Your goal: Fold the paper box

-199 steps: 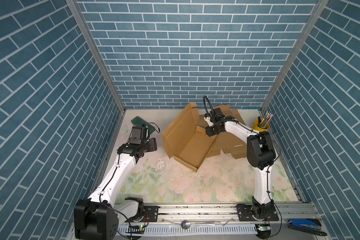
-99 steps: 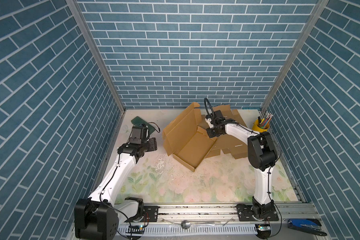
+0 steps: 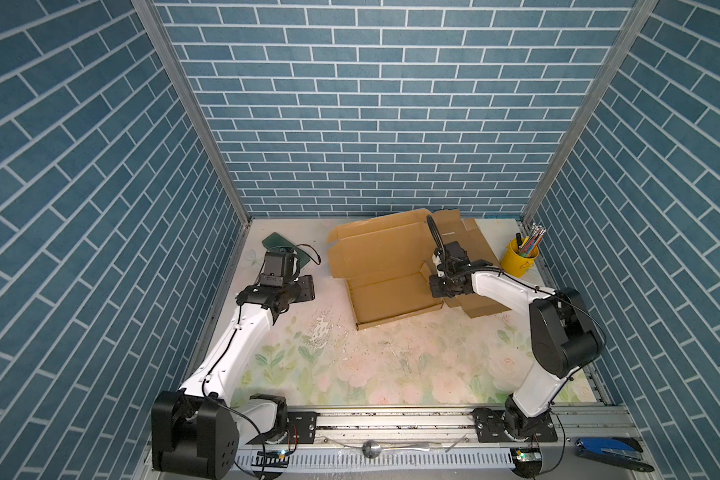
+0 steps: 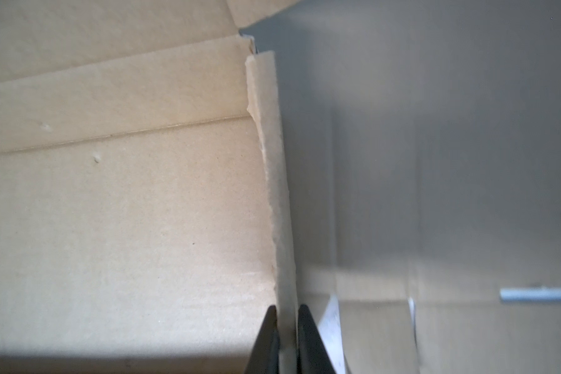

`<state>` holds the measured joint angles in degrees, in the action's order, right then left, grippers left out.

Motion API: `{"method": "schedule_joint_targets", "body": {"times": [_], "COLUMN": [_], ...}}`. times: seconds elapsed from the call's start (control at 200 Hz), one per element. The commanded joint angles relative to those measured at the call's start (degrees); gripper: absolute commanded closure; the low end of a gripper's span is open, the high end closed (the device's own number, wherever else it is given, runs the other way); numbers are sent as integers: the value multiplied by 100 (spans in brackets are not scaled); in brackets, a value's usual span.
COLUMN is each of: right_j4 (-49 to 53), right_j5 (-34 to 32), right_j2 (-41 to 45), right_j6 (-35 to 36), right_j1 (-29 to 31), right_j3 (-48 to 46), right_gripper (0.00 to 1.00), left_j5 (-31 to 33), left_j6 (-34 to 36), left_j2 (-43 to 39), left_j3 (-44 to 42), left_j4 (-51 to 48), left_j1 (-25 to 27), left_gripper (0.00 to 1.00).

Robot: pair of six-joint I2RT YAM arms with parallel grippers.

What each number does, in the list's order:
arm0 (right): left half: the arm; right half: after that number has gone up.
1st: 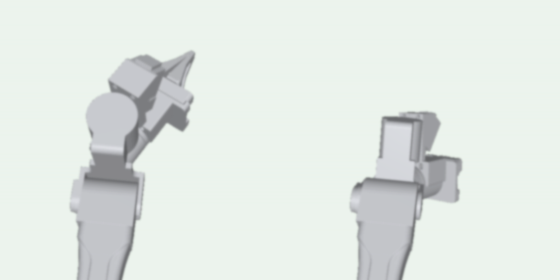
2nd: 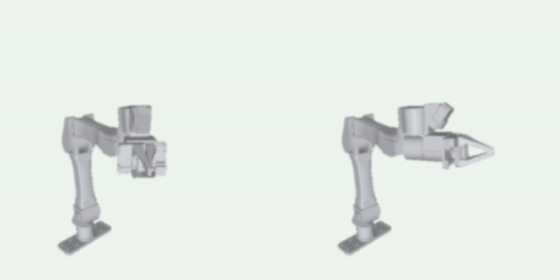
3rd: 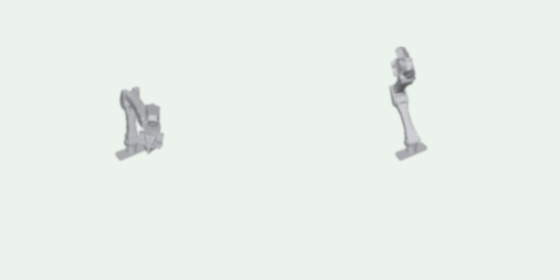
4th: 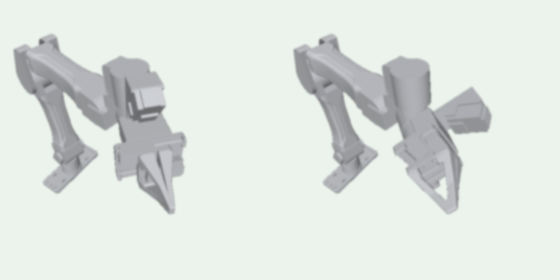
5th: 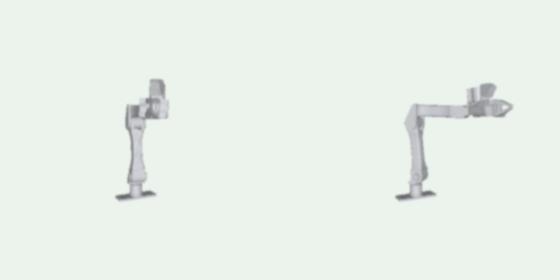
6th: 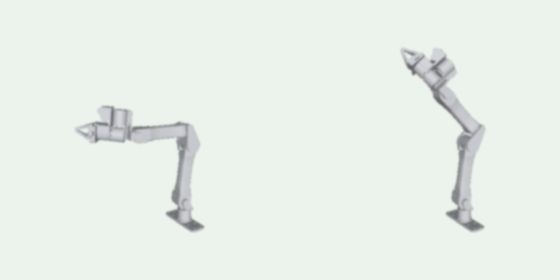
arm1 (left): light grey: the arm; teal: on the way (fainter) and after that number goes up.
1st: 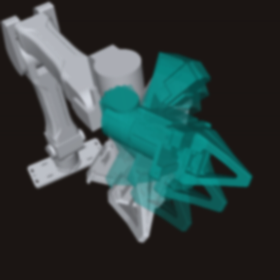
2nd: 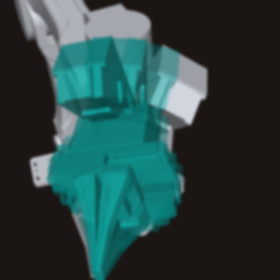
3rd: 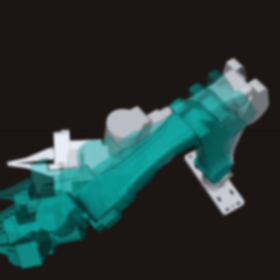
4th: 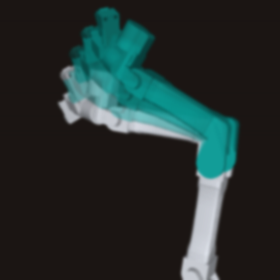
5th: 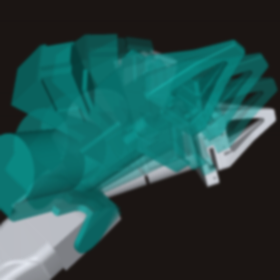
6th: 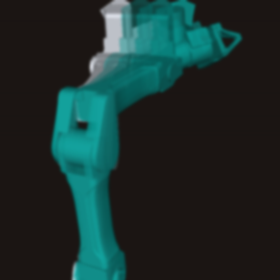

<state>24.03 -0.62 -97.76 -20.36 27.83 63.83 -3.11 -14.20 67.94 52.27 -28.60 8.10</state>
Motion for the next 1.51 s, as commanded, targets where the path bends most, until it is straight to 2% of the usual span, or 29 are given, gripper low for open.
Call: {"method": "schedule_joint_targets", "body": {"times": [0.0, 0.11, 0.26, 0.38, 0.52, 0.67, 0.79, 0.85, 0.99, 1.11, 1.31, 1.5], "right_j4": [81, -189, -285, -112, 583, 1458, 1454, 1532, 2043, 2070, 2094, 1969], "right_j5": [-297, -266, 115, 526, 1052, 1300, 1498, 1915, 2493, 2861, 3112, 3645], "right_j2": [414, 659, 701, 946, 1389, 1634, 1634, 1435, 666, 182, -490, -933], "right_j6": [-1099, -1454, -1370, -944, -171, 892, 1854, 2161, 2560, 2879, 3213, 3439], "right_j1": [110, 143, 52, -95, -431, -933, -1255, -1430, -1671, -1749, -1889, -2002], "right_j3": [-523, -917, -903, -742, -295, 588, 1080, 1413, 2405, 2793, 3411, 3673], "right_gripper": [88, 83, 71, 52, 42, 38, 33, 31, 30, 31, 31, 31], "left_j5": [-159, -388, -622, -904, -1400, -1993, -2298, -2481, -3158, -3559, -3801, -3967], "left_j6": [13, 108, 412, 730, 1181, 1627, 1783, 1622, 1614, 1871, 2257, 2342], "left_j2": [26, 15, 54, 28, 117, 614, 1241, 1549, 2129, 2430, 2951, 3335], "left_j3": [134, 99, 239, 358, 634, 1097, 1658, 1880, 2307, 2437, 2671, 2828], "left_j4": [114, 291, 383, 415, 366, 188, -50, -30, 11, 164, 144, 393], "left_j1": [-50, -45, -47, -60, -157, -203, -250, -381, -599, -590, -581, -529], "left_gripper": [34, 34, 33, 33, 33, 33, 32, 33, 37, 37, 34, 33]}}
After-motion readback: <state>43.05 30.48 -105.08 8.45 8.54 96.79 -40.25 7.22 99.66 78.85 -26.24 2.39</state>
